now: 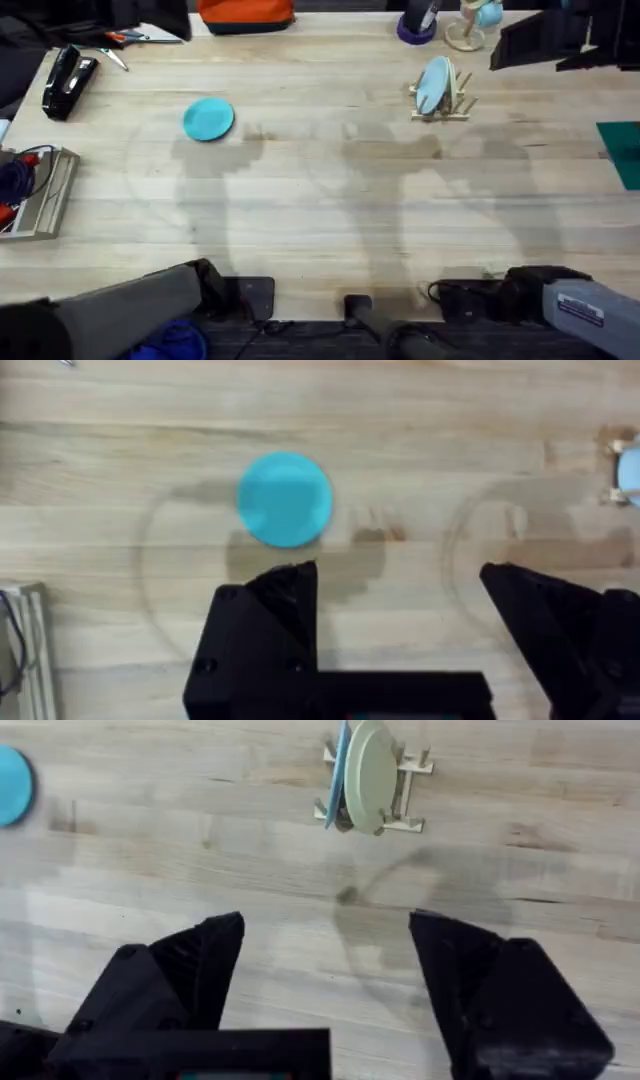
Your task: Pick up the plates from the table one by one and place each into a slot on the dish rack.
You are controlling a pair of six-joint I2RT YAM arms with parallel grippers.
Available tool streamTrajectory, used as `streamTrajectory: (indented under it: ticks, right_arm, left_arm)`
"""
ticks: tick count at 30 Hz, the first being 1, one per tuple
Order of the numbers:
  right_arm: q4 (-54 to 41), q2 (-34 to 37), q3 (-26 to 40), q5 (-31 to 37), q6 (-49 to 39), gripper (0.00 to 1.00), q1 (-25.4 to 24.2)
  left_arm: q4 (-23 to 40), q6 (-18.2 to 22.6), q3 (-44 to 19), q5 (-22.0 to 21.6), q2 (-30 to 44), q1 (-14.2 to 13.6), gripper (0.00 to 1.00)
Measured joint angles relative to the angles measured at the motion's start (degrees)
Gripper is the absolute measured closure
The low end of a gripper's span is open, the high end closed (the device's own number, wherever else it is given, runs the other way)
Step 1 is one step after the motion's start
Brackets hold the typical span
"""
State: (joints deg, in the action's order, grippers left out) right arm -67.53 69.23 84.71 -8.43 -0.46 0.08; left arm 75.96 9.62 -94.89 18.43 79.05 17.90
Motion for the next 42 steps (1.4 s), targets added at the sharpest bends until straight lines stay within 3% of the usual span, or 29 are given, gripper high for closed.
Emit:
streamTrajectory:
  ticks: [7,16,27,30,32,34,37,39,42]
  right_arm:
    - [-0.01,0.37,0.0,-0.01,0.01,0.007,0.0]
    - [0.39,0.42,0.0,0.01,-0.01,0.007,0.0]
    - [1.34,2.61,0.09,0.02,-0.01,0.009,0.0]
    - [1.29,2.62,0.11,0.02,-0.01,0.008,0.0]
    - [1.29,2.62,0.11,0.02,-0.01,0.007,0.0]
    - [1.28,2.62,0.11,0.02,0.01,0.007,0.0]
    - [1.27,2.62,0.11,0.02,-0.01,0.007,0.0]
    - [1.29,2.62,0.11,0.0,-0.01,0.007,0.0]
    - [1.29,2.62,0.11,0.0,-0.01,0.006,0.0]
  left_arm:
    - [-4.26,4.3,-0.42,6.84,8.16,8.09,0.01]
    - [-2.2,8.58,-0.42,16.77,19.18,14.96,0.01]
    - [0.55,11.01,-0.42,19.84,21.39,15.5,0.024]
    - [-0.18,11.06,-0.42,19.98,21.39,15.5,0.13]
    - [-1.07,11.15,-0.42,19.98,21.39,15.5,0.272]
    - [-2.27,11.04,-0.42,20.05,21.39,15.5,0.469]
    - [-3.88,10.11,-0.42,20.34,21.39,15.5,0.893]
    - [-4.23,9.78,-0.42,20.46,21.4,15.5,0.953]
    - [-3.85,9.44,-0.42,20.61,21.39,15.5,0.958]
